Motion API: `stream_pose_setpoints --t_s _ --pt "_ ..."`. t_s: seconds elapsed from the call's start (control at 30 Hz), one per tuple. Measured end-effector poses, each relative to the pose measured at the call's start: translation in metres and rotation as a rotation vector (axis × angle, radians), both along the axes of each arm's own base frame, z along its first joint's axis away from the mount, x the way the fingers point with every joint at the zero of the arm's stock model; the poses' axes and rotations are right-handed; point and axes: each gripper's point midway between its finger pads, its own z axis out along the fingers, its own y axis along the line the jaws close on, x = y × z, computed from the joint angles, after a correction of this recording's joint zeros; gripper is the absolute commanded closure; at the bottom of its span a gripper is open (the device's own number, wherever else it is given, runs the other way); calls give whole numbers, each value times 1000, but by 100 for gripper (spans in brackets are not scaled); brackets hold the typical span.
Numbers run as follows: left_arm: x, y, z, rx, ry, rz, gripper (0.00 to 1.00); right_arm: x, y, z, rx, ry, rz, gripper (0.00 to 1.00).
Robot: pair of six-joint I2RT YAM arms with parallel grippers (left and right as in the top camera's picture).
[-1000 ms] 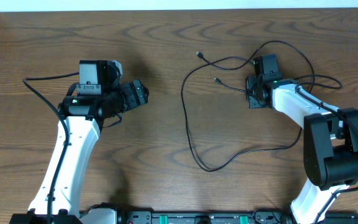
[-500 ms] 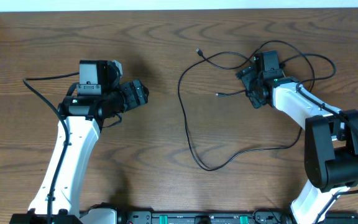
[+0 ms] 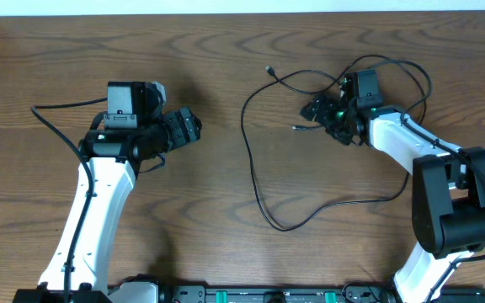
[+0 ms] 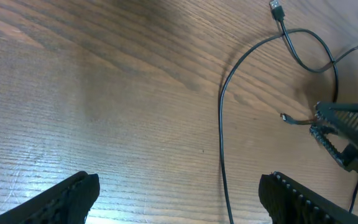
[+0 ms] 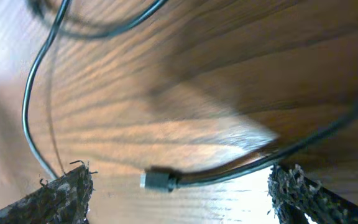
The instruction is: Untangle cables
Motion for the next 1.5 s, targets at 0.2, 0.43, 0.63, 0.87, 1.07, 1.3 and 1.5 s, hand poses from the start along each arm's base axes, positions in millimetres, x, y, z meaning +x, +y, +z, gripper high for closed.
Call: stream_pose_setpoints --t_s 0.2,0.43,0.63,0.87,1.07,1.3,1.5 --pt "0 0 0 0 0 0 13 -15 33 2 -35 -91 274 1" --pt "0 0 0 0 0 0 13 -49 90 0 -74 -143 531 1" --pt "0 0 0 0 0 0 13 -87 128 -5 -129 -154 724 1" --pt "0 0 0 0 0 0 13 -120 142 -13 -297 -143 846 13" --pt "0 0 0 0 0 0 13 -135 109 -25 -531 -54 852 78" --pt "0 0 0 0 0 0 13 -138 88 -27 -624 -4 829 99" --pt "0 0 0 0 0 0 13 -127 62 -26 -745 18 711 99"
